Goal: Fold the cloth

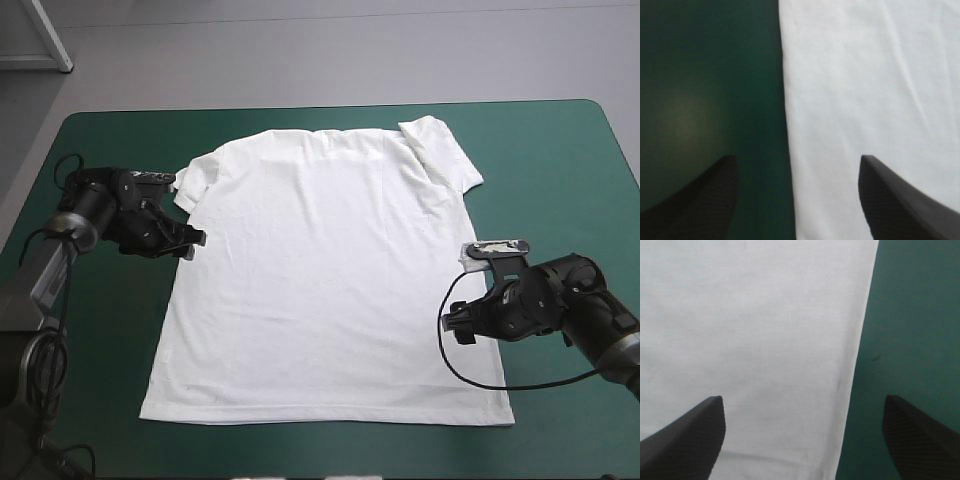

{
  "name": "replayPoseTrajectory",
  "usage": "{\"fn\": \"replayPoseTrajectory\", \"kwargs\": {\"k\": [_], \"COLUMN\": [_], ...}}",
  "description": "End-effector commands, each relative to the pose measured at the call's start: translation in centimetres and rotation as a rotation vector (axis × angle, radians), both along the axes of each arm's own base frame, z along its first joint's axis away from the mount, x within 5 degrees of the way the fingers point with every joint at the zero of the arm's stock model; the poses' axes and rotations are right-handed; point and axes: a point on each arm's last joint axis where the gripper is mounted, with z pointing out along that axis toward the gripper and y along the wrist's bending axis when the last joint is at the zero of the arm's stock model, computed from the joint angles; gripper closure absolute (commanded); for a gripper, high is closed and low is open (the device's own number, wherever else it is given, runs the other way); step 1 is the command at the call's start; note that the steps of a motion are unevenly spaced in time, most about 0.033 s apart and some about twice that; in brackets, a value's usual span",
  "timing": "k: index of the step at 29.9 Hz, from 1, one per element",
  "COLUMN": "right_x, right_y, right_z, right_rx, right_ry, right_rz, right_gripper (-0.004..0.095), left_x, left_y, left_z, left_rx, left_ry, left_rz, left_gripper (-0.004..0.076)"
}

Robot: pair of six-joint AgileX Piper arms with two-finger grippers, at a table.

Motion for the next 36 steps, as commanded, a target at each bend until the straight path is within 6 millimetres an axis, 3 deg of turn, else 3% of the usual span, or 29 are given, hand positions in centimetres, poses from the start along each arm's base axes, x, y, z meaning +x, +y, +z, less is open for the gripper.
{"fn": "replayPoseTrajectory", "kwargs": {"k": [1, 7, 11, 14, 17, 22, 28, 36], "right_x": [0.4, 0.7, 1.5, 3.1, 5.8, 11.1, 16.5, 21.4], "right_y": [0.0, -0.1, -0.2, -0.4, -0.3, -0.2, -0.4, 0.1], "right_z": [1.6, 1.8, 2.3, 3.4, 4.5, 4.5, 1.6, -1.3], "right_rx": [0.021, 0.023, 0.004, -0.003, -0.012, -0.035, -0.059, -0.033], "right_ry": [-0.099, -0.141, -0.205, -0.241, -0.269, -0.269, -0.221, -0.203], "right_rz": [-0.003, -0.022, -0.042, -0.069, -0.079, -0.087, -0.088, -0.090], "right_gripper": [0.0099, 0.0099, 0.0099, 0.0099, 0.0099, 0.0100, 0.0113, 0.0269], "left_x": [2.6, 6.2, 7.3, 7.4, 7.4, 7.4, 7.4, 7.5], "left_y": [-0.5, -1.4, -2.1, -2.8, -3.4, -3.5, -3.5, -3.5], "left_z": [1.0, -0.6, -1.7, -3.3, -4.1, -4.2, -4.2, -4.1], "left_rx": [-0.021, -0.022, -0.023, -0.019, -0.015, -0.026, -0.026, -0.030], "left_ry": [-0.090, -0.166, -0.178, -0.119, -0.083, -0.072, -0.077, -0.086], "left_rz": [0.011, 0.001, -0.011, -0.029, -0.045, -0.042, -0.041, -0.037], "left_gripper": [0.0225, 0.0225, 0.0230, 0.0275, 0.0405, 0.0719, 0.0731, 0.0733]}}
